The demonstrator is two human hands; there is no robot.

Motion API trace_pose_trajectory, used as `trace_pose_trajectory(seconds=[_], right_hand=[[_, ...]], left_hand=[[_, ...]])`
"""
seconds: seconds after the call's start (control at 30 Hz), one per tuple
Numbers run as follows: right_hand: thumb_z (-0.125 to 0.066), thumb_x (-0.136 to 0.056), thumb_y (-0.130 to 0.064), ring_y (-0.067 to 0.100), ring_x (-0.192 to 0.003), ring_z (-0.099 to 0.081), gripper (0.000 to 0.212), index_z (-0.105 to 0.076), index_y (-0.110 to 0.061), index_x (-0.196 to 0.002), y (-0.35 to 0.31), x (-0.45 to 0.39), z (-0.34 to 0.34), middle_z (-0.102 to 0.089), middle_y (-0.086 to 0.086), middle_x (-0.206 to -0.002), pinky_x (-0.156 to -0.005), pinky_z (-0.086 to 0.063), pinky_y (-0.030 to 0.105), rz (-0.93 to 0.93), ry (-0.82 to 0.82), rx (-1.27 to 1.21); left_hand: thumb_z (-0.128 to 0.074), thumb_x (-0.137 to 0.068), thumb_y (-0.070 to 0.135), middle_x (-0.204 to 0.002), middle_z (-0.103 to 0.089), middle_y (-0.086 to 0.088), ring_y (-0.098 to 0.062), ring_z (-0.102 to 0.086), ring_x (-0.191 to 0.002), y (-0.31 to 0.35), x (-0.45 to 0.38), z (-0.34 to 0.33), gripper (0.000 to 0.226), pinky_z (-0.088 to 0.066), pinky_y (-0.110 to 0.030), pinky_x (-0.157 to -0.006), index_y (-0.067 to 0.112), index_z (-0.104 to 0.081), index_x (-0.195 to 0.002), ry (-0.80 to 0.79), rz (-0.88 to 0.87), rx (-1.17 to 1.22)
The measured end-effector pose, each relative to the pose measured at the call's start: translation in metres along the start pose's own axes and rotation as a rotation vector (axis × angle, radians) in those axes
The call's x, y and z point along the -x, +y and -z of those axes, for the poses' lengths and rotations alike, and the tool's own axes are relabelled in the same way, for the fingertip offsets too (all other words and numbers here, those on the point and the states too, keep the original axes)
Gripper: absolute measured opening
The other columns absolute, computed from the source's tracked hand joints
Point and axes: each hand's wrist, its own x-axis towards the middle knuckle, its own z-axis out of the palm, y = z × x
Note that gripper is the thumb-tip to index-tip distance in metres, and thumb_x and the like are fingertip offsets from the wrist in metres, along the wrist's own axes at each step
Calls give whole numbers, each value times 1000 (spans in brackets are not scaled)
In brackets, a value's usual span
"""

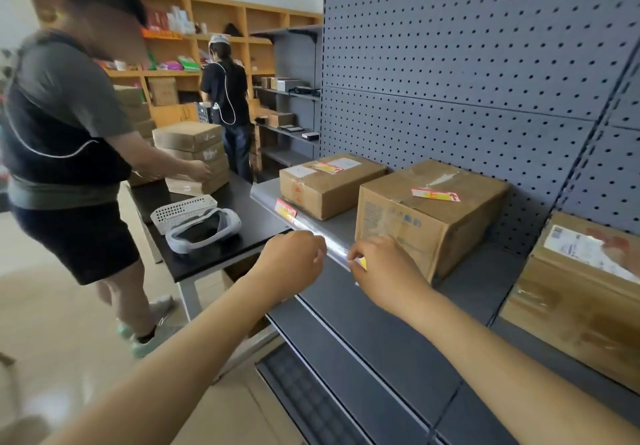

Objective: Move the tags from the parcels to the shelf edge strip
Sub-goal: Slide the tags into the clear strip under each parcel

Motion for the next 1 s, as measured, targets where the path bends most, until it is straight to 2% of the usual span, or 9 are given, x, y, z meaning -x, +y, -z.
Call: trace_pose_trajectory(seconds=[0.1,0.27,0.33,0.47,0.57,0.7,0.83,0.93,1.0], right_hand=[[-50,-94,-22,22,-107,-51,18,-66,-18,-102,4,-35,2,-64,2,-108,-82,-44,31,0,29,14],[-53,-92,-20,25,-101,-53,14,-67,-17,-91,13,-82,10,-66,3,-99,-78,-44,34,-12,110,71],[-54,-92,-21,23,-99,-53,12,-66,-18,-91,18,-96,9,-66,1,-98,-75,-41,31,-47,114,98],[-54,-91,-18,22,-104,-52,15,-68,-20,-97,26,-121,8,-66,-1,-103,-84,-46,34,-155,115,146],[-53,-91,-12,25,-105,-53,17,-69,-17,-95,29,-133,15,-66,2,-101,-85,-47,36,-260,164,176],[-48,-94,-9,24,-110,-50,23,-67,-12,-105,36,-135,36,-64,4,-110,-91,-46,39,-380,210,244],[-45,-97,-10,28,-110,-52,17,-61,-9,-106,53,-129,58,-55,7,-117,-92,-47,39,-583,26,280],[-39,-95,1,30,-121,-47,43,-47,-9,-137,63,-126,74,-45,11,-139,-96,-42,35,-687,-151,321],[-37,-95,3,30,-124,-45,51,-42,-15,-142,70,-126,80,-42,11,-143,-101,-42,39,-732,-249,325]], left_hand=[[-47,-92,29,-113,-65,5,-18,-62,-100,-14,-30,6,25,-52,-32,-83,27,-61,-112,15,-9,25],[-47,-91,27,-110,-65,3,-21,-62,-94,-30,-79,15,23,-53,-41,-84,27,-63,-109,46,-48,54],[-46,-91,28,-110,-64,3,-22,-61,-96,-37,-97,16,24,-53,-39,-81,28,-62,-110,34,-78,57],[-45,-92,28,-111,-63,3,-21,-60,-100,-52,-138,17,26,-52,-38,-83,28,-62,-111,42,-181,76],[-44,-93,25,-115,-63,1,-25,-60,-101,-55,-167,22,27,-52,-40,-86,26,-62,-113,8,-274,125],[-45,-91,23,-113,-66,0,-26,-61,-101,-42,-200,26,27,-49,-33,-82,25,-65,-109,70,-423,172],[-46,-90,24,-105,-69,-1,-26,-63,-94,-24,-224,21,24,-50,-34,-77,23,-66,-103,45,-540,240],[-43,-90,24,-98,-68,-2,-25,-64,-86,-11,-237,16,24,-54,-38,-75,19,-65,-99,41,-617,261],[-43,-91,23,-97,-67,-2,-24,-63,-85,-3,-243,14,24,-55,-39,-75,18,-65,-98,46,-629,283]])
